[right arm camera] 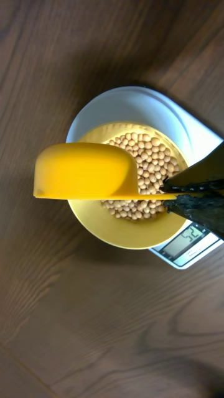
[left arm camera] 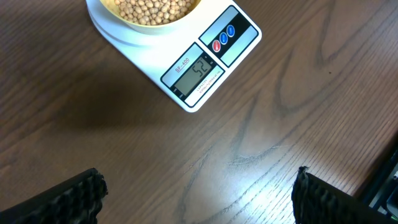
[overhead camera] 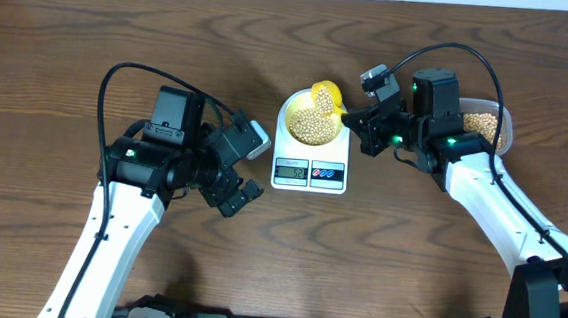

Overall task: Scoop item into bowl and weigh 50g on scale
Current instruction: 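Move the empty scoop right away from the bowl with the right gripper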

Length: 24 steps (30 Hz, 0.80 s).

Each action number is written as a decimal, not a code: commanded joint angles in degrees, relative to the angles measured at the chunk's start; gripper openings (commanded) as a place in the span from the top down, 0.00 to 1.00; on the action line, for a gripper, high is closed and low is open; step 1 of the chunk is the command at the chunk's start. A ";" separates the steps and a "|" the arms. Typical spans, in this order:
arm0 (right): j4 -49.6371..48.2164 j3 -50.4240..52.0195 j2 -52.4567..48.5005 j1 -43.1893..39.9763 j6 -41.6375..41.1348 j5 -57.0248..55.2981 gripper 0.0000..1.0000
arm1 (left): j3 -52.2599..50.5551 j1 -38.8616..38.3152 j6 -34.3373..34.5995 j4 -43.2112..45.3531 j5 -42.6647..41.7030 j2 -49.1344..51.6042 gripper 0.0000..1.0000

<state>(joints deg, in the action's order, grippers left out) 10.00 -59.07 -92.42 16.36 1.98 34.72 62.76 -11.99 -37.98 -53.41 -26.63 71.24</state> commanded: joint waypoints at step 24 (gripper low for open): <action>-1.77 -0.07 -0.20 -14.27 -12.70 25.51 0.99 | 1.05 0.31 -0.96 -0.11 -0.09 -0.17 0.02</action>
<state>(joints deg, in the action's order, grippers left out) 8.27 -59.07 -92.42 4.82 -8.60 52.82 62.76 -11.99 -37.98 -53.41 -26.63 71.24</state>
